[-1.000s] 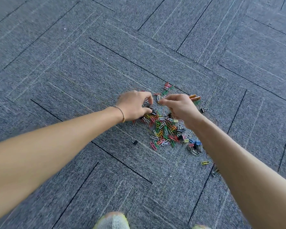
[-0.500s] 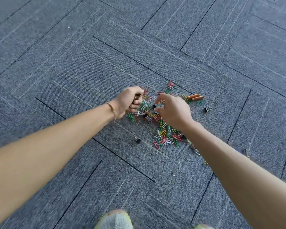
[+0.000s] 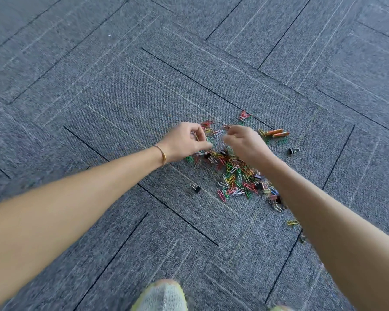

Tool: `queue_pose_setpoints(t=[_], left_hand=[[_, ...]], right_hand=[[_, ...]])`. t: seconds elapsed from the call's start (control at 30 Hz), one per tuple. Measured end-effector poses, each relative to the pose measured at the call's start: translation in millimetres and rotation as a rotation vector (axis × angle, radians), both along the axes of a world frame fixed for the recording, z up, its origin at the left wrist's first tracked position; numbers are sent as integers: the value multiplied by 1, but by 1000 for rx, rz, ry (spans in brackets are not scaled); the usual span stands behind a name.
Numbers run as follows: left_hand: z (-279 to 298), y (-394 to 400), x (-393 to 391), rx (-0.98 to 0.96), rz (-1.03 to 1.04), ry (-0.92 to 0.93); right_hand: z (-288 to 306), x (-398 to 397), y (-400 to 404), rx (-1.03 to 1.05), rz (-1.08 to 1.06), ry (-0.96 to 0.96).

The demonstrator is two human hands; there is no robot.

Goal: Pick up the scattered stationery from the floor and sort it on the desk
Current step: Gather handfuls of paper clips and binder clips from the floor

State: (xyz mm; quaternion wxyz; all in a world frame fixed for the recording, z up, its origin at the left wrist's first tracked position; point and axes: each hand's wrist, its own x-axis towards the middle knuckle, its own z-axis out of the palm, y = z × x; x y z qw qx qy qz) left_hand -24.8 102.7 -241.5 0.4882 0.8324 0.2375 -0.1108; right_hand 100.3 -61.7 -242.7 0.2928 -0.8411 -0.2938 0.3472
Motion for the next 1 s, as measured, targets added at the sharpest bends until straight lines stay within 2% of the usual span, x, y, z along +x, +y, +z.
queue_pose_setpoints(t=[0.07, 0.13, 0.2, 0.3, 0.4, 0.47, 0.6, 0.67, 0.83, 0.93, 1.0], left_hand=[[0, -4, -2, 122, -102, -16], [1, -7, -2, 263, -168, -20], [-1, -9, -1, 385, -210, -14], [-3, -11, 0, 491, -242, -17], [-5, -11, 1, 532, -245, -43], [-5, -12, 1, 472, -202, -78], [-2, -10, 4, 104, 15, -95], [2, -6, 5, -110, 103, -61], [11, -2, 3, -663, 226, -21], [12, -1, -3, -868, 240, 1], [12, 1, -6, -933, 251, 28]], right_hand=[[3, 1, -6, 248, -250, 485], [6, 0, -12, 410, -360, 766], [8, -1, -16, 478, -396, 908], [7, -1, -17, 486, -453, 960], [6, -1, -20, 385, -469, 759], [8, -2, -22, 309, -363, 555], [9, -2, -19, 36, -4, -6], [7, -3, -17, -86, 141, -209], [1, -4, -14, -146, 336, -451], [-2, -5, -12, -136, 408, -570], [-4, -6, -10, -128, 430, -622]])
